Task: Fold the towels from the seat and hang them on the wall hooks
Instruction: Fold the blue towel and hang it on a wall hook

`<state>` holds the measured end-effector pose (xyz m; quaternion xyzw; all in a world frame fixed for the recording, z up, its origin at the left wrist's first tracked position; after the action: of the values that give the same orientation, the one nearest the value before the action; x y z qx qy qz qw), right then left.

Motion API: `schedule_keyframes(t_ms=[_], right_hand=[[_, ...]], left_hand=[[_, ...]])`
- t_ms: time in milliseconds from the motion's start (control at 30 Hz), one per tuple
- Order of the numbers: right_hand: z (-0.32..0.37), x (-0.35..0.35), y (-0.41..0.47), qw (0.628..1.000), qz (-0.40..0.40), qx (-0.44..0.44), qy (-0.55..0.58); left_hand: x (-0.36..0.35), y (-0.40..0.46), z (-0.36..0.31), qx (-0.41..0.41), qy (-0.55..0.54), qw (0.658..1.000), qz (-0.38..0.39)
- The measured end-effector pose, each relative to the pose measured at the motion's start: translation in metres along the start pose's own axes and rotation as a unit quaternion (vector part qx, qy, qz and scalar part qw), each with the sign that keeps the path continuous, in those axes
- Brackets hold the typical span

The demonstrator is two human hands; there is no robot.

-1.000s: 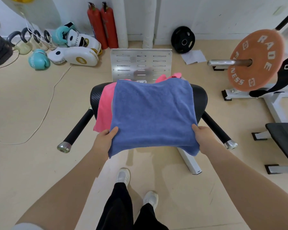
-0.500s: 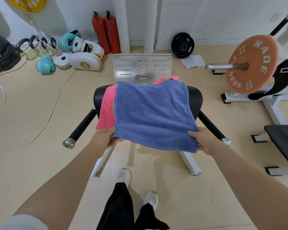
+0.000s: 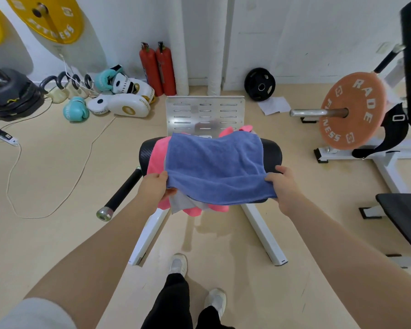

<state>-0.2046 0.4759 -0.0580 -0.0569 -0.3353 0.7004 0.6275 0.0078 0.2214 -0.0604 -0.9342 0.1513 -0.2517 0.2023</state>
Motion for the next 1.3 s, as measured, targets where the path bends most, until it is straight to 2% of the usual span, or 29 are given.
schedule_keyframes(t_ms=[100,300,433,533,633,733,833,933,1033,1167,1233,1300], right_hand=[[0.021,-0.008,-0.003,0.999,-0.001,0.025,0.030],[0.069,-0.023,0.006,0.991,-0.023,0.095,0.088],[0.101,-0.033,0.018,0.990,-0.061,0.111,0.058],[0.136,-0.048,0.024,0.989,-0.070,0.127,0.030],[0.177,-0.070,0.034,0.985,-0.063,0.149,0.064],[0.223,-0.100,0.045,0.981,-0.025,0.167,0.093],[0.268,-0.121,0.046,0.973,0.016,0.179,0.143],[0.306,-0.136,0.041,0.958,0.039,0.215,0.188],[0.318,-0.152,0.043,0.958,0.032,0.264,0.112],[0.312,-0.175,0.043,0.962,0.034,0.268,0.025],[0.311,-0.187,0.042,0.959,0.060,0.276,-0.019],[0.312,-0.204,0.035,0.937,0.111,0.314,-0.102]], left_hand=[[-0.008,-0.001,-0.010,0.037,-0.007,0.999,0.017],[-0.013,0.018,-0.074,-0.120,0.010,0.993,-0.004],[-0.016,0.031,-0.122,-0.161,-0.049,0.985,-0.023],[-0.025,0.052,-0.157,-0.191,-0.055,0.980,-0.012],[-0.039,0.070,-0.200,-0.231,-0.052,0.971,0.010],[-0.049,0.087,-0.250,-0.257,-0.095,0.961,0.030],[-0.047,0.102,-0.298,-0.265,-0.129,0.955,0.037],[-0.052,0.111,-0.326,-0.256,-0.152,0.951,0.087],[-0.067,0.113,-0.328,-0.267,-0.098,0.947,0.150],[-0.089,0.117,-0.315,-0.288,-0.031,0.929,0.228],[-0.098,0.118,-0.310,-0.283,-0.001,0.923,0.260],[-0.106,0.117,-0.307,-0.290,0.052,0.911,0.289]])
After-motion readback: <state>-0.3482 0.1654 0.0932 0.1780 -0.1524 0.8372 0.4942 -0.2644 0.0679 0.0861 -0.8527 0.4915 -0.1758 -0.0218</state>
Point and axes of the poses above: each hand's wrist, its own y-axis towards the middle knuckle, its own x-axis out of the back of the hand, z = x × y, the point moved 9 cm from there along y, towards the middle knuckle, and after that the axes turned 15 degrees about -z, right-handed, at the moved point
